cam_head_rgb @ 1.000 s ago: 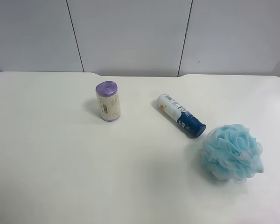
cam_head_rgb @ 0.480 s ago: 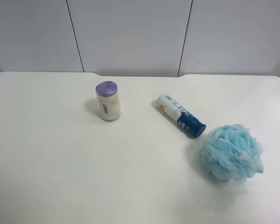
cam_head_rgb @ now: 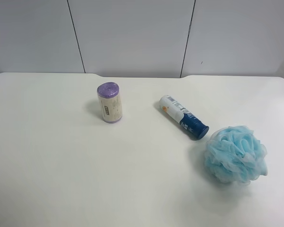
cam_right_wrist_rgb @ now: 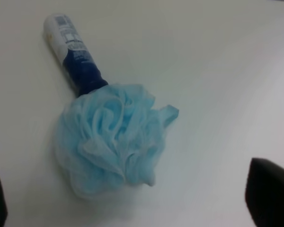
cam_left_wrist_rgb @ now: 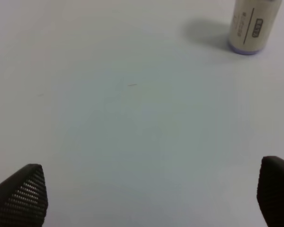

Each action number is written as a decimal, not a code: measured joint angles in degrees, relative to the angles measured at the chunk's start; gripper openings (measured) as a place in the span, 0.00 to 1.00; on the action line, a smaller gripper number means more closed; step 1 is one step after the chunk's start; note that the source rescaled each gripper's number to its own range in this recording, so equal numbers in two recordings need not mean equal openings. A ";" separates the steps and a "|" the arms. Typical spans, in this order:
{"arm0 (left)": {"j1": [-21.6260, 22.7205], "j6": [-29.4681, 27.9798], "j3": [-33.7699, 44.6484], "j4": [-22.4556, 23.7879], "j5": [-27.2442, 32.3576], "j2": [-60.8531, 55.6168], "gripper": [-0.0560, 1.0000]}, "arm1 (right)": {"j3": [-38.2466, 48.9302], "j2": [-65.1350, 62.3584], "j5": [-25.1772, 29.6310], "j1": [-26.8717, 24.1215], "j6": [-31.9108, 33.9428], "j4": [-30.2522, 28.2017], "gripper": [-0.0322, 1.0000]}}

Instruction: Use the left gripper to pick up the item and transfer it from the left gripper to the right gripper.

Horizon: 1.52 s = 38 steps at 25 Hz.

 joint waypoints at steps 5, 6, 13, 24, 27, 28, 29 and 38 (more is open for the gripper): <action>0.00 0.00 0.00 0.00 0.00 0.00 0.88 | 1.73 0.00 -2.79 0.00 0.00 0.00 1.00; 0.00 0.00 0.00 0.00 0.00 0.00 0.88 | 1.80 0.00 -3.03 0.00 0.00 0.00 1.00; 0.00 0.00 0.00 0.00 0.00 0.00 0.88 | 1.80 0.00 -3.27 0.00 0.00 0.00 1.00; 0.00 0.00 0.00 0.00 0.00 0.00 0.88 | 1.80 0.00 -3.32 -6.23 0.00 0.00 1.00; 0.00 0.00 0.00 0.00 0.00 0.00 0.88 | 1.80 0.00 -3.32 -8.69 0.03 0.00 1.00; 0.00 0.00 0.00 0.00 0.00 0.00 0.88 | 1.80 0.00 -3.32 -8.82 0.03 0.00 1.00; 0.00 0.00 0.00 0.00 0.00 0.00 0.88 | 1.80 0.00 -3.32 -8.90 0.03 0.00 1.00; 0.00 0.00 0.00 0.00 0.00 0.00 0.88 | 1.80 0.00 -3.32 -8.90 0.03 0.00 1.00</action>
